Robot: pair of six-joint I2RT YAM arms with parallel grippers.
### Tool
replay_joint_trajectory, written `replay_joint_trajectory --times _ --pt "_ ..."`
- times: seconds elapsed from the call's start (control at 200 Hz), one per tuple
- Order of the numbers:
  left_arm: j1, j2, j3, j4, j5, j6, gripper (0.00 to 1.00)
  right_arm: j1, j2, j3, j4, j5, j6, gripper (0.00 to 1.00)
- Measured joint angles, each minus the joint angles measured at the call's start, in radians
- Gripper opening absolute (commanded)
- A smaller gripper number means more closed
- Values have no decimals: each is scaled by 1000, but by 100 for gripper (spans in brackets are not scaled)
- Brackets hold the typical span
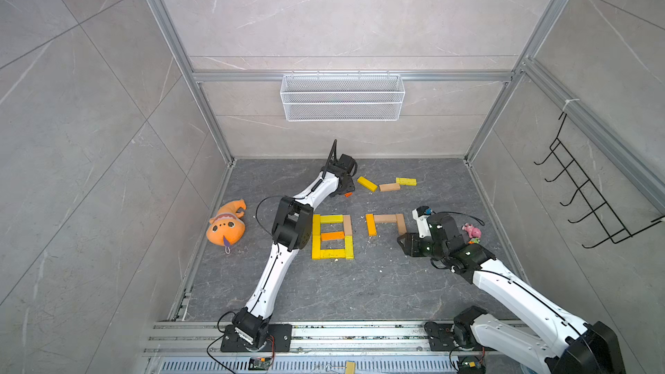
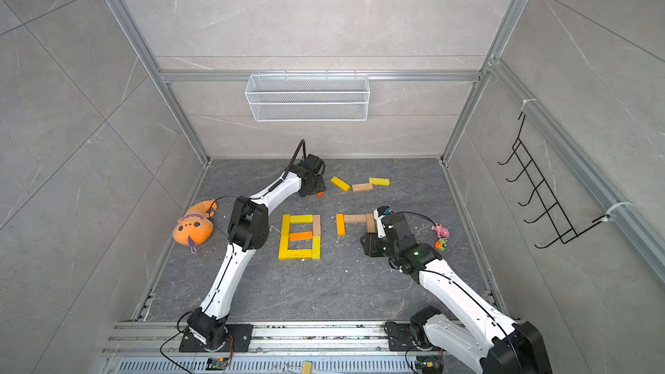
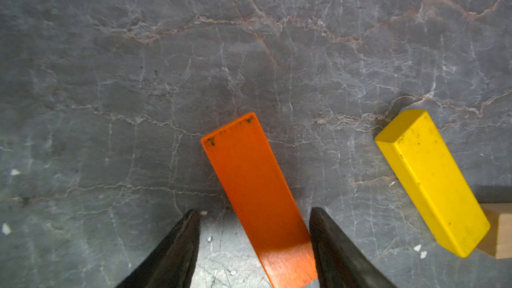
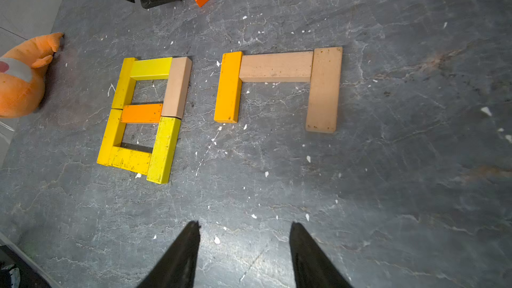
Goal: Assemble the number 8 with building blocks
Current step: Pick up the building block from the center of the board.
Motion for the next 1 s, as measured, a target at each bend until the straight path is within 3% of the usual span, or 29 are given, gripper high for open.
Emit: replay_joint_trajectory --times 0.125,0.409,0.584,0.659,0.794,0.999 --pt "0 0 0 -2 0 12 57 2 1 -7 0 6 3 56" --pt "0 0 -6 -13 -20 88 36 11 17 -10 1 18 7 55" --pt "0 0 -5 -21 -34 136 34 20 23 -10 1 25 11 55" --pt "-1 0 -2 -33 -40 153 39 22 23 -10 1 30 11 55" --pt "0 0 0 -54 -48 180 31 22 21 -10 0 38 14 55" --pt "-2 -9 -13 -52 -63 231 28 23 13 -11 0 42 15 55"
